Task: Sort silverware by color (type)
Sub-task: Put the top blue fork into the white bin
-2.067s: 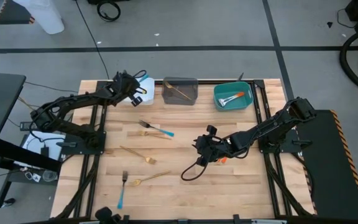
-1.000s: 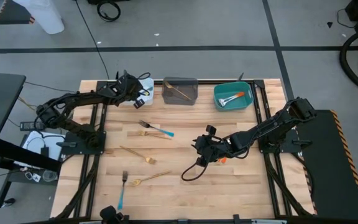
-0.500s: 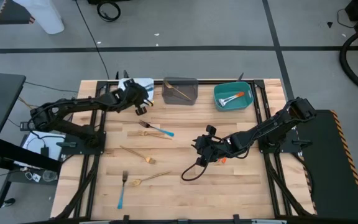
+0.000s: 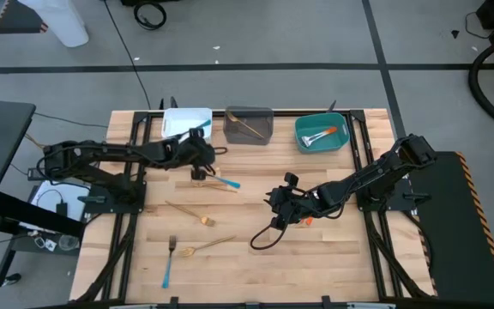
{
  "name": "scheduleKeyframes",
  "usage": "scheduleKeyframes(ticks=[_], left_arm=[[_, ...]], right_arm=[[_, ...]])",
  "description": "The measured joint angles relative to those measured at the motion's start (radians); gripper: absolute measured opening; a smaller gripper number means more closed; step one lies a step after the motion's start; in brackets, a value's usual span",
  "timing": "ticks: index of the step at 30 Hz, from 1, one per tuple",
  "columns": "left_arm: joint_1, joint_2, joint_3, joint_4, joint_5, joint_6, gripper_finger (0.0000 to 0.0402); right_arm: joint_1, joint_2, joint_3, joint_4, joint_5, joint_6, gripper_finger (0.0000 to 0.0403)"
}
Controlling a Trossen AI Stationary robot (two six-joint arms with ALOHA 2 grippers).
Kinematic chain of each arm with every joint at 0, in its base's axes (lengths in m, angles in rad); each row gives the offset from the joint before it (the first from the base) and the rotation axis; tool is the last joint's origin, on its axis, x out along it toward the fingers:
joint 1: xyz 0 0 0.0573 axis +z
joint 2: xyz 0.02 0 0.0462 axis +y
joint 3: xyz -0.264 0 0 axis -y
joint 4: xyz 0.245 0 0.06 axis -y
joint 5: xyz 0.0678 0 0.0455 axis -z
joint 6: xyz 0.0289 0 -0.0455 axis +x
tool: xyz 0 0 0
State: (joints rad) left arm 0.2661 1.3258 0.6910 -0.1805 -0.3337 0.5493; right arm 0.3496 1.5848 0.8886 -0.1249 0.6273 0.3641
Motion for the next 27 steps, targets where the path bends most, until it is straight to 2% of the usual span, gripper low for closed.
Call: scheduleKeyframes(ticks=[4,8,19,27], left_arm=[[0.003,0.0,0.0,-0.03,0.235,-0.032,0.0077],[0.013,0.028,0.0,-0.046,0.362,-0.059,0.0077],[0.019,0.186,0.0,-0.047,0.385,-0.12,0.0082],[0.036,0.227,0.0,-0.012,0.39,-0.111,0.0135]], right_arm=[[0.0,0.0,0.0,0.009,0.0,0.0,0.0104],[0.0,0.0,0.0,0.031,0.0,-0.001,0.0104],[0.0,-0.001,0.0,0.04,-0.017,-0.001,0.0104],[0.0,-0.001,-0.001,0.057,-0.019,-0.013,0.0104]])
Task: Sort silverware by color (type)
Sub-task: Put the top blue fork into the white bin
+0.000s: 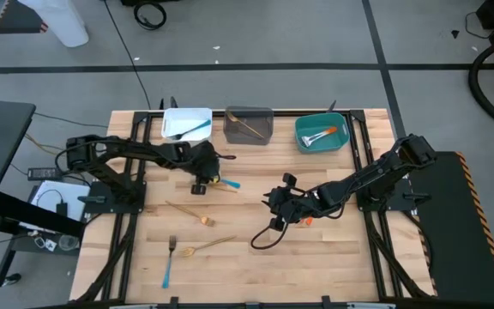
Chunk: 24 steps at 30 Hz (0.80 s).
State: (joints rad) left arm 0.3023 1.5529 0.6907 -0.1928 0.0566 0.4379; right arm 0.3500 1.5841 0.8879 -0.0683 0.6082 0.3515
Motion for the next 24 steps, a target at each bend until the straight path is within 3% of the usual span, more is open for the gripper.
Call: scheduleKeyframes(ticks=[12,18,24], left_arm=[[0.02,0.061,0.004,0.011,0.009,0.017,0.0139],[0.015,0.062,0.004,-0.012,0.008,-0.005,0.0096],[0.014,0.061,0.003,-0.025,0.005,-0.021,0.0029]], right_arm=[[0.001,0.0,0.0,0.008,0.0,-0.011,0.0104],[0.001,0.0,0.0,0.007,0.0,-0.014,0.0104],[0.001,0.0,0.0,0.007,0.0,-0.014,0.0104]])
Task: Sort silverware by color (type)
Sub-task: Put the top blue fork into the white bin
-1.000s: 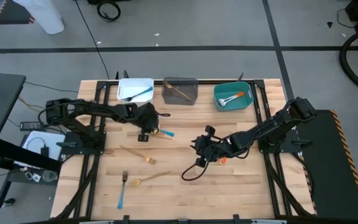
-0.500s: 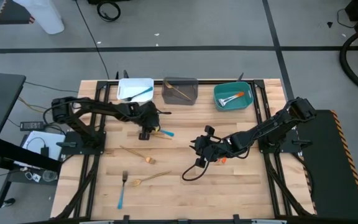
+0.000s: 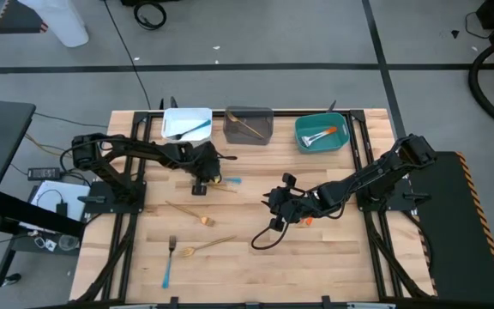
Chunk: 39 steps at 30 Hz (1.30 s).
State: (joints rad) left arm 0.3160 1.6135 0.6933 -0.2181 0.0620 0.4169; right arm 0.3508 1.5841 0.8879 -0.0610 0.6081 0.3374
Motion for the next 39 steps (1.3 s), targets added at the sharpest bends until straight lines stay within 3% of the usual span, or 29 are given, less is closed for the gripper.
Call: scheduleKeyframes(ticks=[6,20,28,39], left_arm=[[-0.013,-0.023,-0.003,-0.01,-0.051,-0.002,0.0017],[0.045,-0.232,0.013,-0.038,-0.343,-0.012,0.0017],[0.161,-0.338,0.014,0.01,-0.406,0.014,0.0017],[0.381,-0.33,0.014,0.088,-0.414,0.117,0.0017]], right_arm=[[0.0,0.0,0.0,-0.001,0.0,0.0,0.0104],[0.0,0.0,0.0,-0.006,0.0,0.002,0.0104],[0.0,0.0,0.0,-0.007,0.0,0.0,0.0104],[0.0,0.0,0.001,-0.007,0.001,0.0,0.0104]])
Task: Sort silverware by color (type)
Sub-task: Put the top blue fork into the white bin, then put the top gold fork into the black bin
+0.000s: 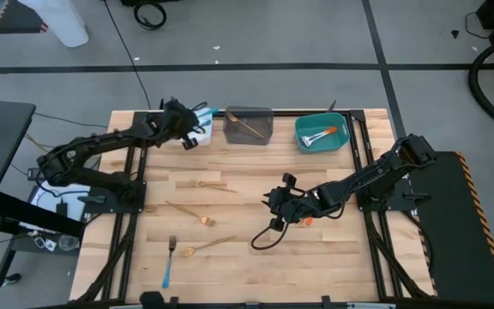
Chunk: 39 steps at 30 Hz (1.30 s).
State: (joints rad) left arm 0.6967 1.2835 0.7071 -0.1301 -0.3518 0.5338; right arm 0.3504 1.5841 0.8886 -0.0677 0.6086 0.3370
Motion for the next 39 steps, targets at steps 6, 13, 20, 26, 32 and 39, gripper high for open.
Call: scheduleKeyframes(ticks=[6,13,20,26,32,39], left_arm=[[0.113,0.058,0.001,-0.006,0.061,-0.058,0.0017],[0.128,0.134,0.002,0.01,0.078,-0.054,0.0017],[0.132,0.194,0.002,-0.003,0.051,-0.064,0.0017],[0.13,0.211,0.002,-0.027,0.049,-0.091,0.0029],[0.125,0.211,0.002,-0.03,0.049,-0.131,0.0072],[0.081,0.174,0.002,-0.024,-0.012,-0.132,0.0112]], right_arm=[[0.0,0.0,0.0,0.0,0.0,0.0,0.0104],[0.0,0.0,0.0,0.001,0.0,0.0,0.0104],[0.0,0.0,0.0,0.001,0.0,0.0,0.0104],[0.001,0.0,0.0,0.002,0.0,0.0,0.0104],[0.001,0.001,0.0,0.004,0.0,0.0,0.0104],[0.001,0.001,0.0,0.004,0.0,0.0,0.0104]])
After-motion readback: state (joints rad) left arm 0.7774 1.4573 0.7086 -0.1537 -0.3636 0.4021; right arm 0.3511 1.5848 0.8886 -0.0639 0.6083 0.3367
